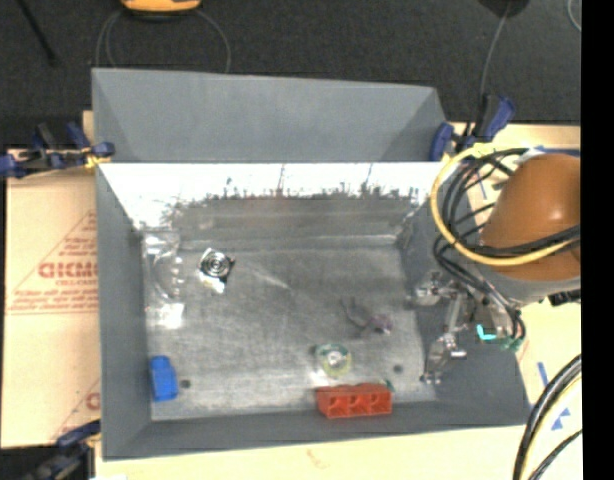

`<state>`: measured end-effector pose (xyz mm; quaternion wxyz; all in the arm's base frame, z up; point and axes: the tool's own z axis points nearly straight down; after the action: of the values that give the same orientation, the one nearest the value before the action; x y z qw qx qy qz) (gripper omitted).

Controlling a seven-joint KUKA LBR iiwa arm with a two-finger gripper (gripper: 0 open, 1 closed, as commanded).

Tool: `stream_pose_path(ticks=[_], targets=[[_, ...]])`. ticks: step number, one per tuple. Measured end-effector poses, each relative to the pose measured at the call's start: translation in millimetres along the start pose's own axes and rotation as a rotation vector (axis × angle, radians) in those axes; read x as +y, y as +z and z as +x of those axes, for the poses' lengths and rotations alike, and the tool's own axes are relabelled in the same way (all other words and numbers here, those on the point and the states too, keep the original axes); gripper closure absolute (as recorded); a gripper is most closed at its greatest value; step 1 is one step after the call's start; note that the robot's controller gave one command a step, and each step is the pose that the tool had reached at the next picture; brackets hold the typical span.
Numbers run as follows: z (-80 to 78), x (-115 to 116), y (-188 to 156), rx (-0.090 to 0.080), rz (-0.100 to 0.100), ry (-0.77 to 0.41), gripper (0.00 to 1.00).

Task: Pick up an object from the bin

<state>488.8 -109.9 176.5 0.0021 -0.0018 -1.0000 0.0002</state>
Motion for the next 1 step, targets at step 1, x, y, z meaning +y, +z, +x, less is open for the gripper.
stream_pose_path(ticks=[1], targets=[[-79.7, 72.8, 104.7, -0.013, 0.003, -0.141, 0.00]])
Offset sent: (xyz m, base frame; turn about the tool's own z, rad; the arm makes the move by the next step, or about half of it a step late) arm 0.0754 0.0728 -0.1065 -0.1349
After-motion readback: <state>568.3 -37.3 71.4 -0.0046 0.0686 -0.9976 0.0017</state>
